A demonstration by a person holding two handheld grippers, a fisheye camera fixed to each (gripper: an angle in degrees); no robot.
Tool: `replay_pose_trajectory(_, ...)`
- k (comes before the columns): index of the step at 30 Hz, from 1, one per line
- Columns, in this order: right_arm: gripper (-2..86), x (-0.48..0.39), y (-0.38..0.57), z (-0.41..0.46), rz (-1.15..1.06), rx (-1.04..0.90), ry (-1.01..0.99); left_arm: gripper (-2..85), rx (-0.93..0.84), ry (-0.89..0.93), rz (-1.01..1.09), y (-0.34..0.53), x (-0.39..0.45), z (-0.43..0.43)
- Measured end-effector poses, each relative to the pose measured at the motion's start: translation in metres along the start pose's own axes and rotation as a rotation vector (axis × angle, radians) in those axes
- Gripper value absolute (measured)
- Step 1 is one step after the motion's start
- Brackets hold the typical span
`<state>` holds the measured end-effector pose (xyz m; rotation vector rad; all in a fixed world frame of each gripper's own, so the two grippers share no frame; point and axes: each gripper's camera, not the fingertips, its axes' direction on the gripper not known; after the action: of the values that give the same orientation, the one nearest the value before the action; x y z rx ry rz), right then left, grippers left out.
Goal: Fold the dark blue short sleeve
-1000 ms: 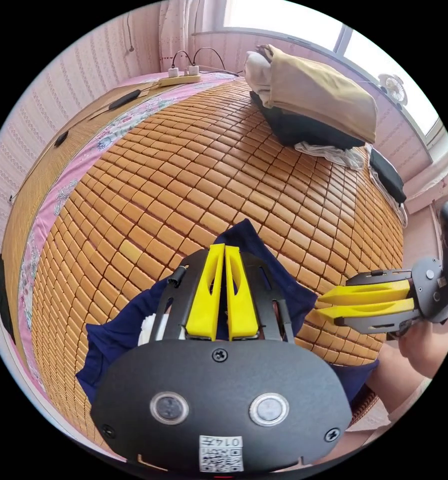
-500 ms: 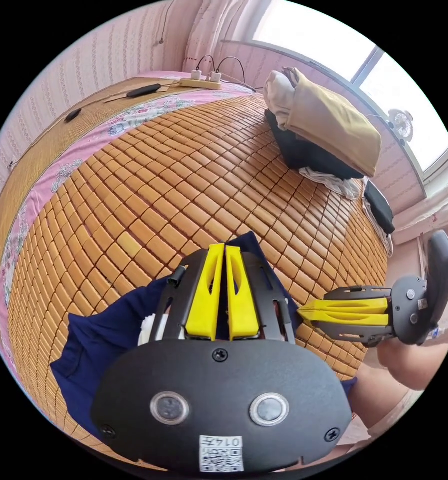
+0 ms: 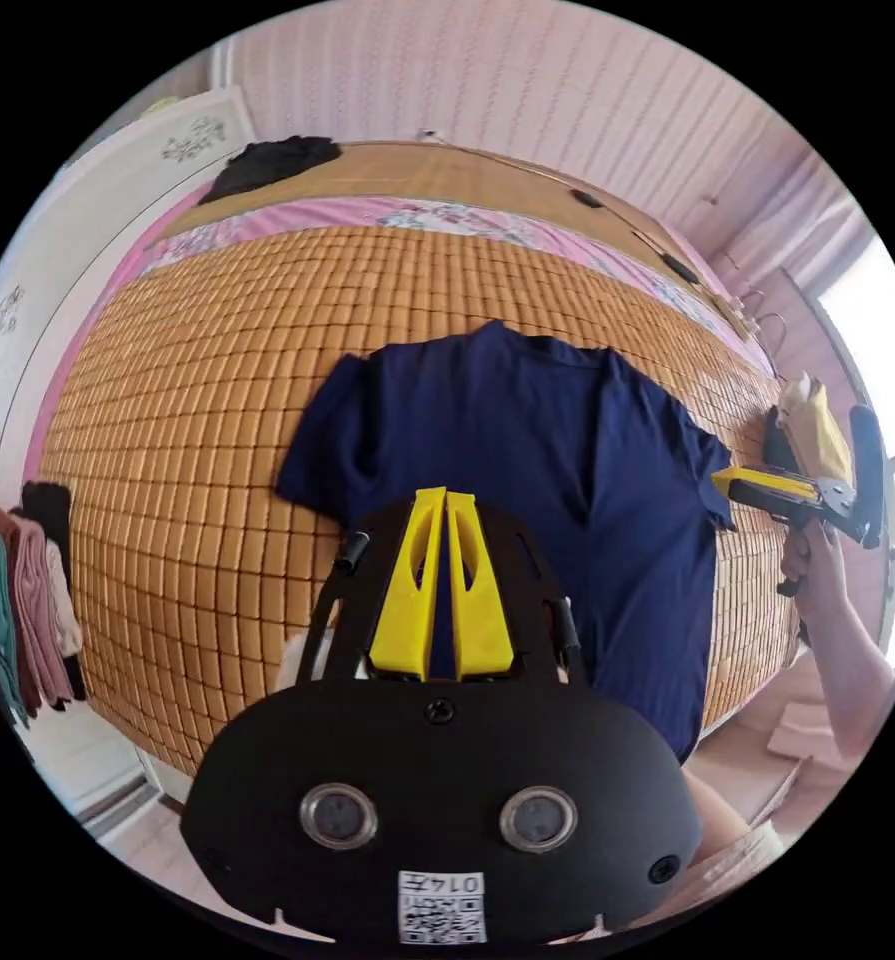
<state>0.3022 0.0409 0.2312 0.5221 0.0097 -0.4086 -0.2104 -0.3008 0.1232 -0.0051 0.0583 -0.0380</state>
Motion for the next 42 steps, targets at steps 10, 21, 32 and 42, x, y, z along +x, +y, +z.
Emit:
replay_pose_trajectory(10, 4.5, -0.185, -0.204, 0.071, -0.440, -0.077, -0.037, 1.7, 0.058, 0.012, -0.288, 0.032, -0.121, 0.008)
replay_pose_trajectory(21, 0.5, -0.239, -0.288, 0.109, -0.504, -0.257, 0.082, -0.5, 0.047, 0.053, -0.273, 0.051, -0.150, 0.016)
replay_pose_trajectory(32, 0.0, -0.343, -0.308, 0.119, -0.876, -0.266, 0.076, -1.0, 0.121, 0.056, -0.367, 0.090, -0.174, -0.007)
replay_pose_trajectory(42, 8.5, -0.321, -0.314, 0.058, -0.723, -0.066, -0.045, -1.0, 0.069, 0.009, -0.382, 0.090, -0.189, -0.006)
